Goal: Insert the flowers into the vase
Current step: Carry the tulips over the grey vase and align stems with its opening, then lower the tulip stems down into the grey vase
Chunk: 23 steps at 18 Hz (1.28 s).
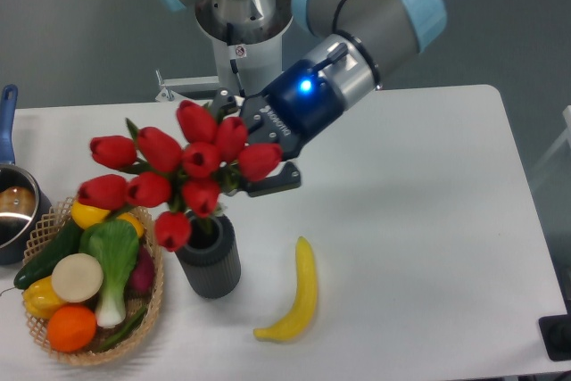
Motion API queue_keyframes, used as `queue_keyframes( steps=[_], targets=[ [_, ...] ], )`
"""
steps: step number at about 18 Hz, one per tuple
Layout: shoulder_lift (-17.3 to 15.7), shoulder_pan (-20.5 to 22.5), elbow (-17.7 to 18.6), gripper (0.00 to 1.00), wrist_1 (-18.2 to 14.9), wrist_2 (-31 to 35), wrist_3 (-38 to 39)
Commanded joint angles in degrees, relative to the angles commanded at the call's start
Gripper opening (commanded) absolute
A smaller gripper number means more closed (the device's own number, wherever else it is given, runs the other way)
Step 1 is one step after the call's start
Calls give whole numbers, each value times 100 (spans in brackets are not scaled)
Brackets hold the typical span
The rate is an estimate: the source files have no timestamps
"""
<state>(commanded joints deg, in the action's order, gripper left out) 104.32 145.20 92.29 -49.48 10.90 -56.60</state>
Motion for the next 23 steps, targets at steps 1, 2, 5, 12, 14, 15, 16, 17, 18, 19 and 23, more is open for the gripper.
queue_keyframes(
  steps=[1, 2, 5, 12, 14, 15, 16, 17, 18, 19, 23],
  targets=[
    [70, -27, 0, 34, 105, -79, 0],
    [149, -53, 9, 34, 236, -175, 0],
    [237, -62, 0, 33, 378, -238, 0],
    [290, 17, 26, 34, 387, -246, -9],
    [308, 26, 44, 34, 387, -238, -9],
    [343, 26, 35, 33, 387, -238, -61],
    [360, 26, 35, 34, 387, -238, -131],
    [369, 43, 44, 34, 387, -238, -184],
    [378, 61, 44, 34, 387, -238, -202],
    [413, 70, 44, 34, 387, -238, -211],
    [457, 105, 53, 34, 387, -229, -281]
  ],
)
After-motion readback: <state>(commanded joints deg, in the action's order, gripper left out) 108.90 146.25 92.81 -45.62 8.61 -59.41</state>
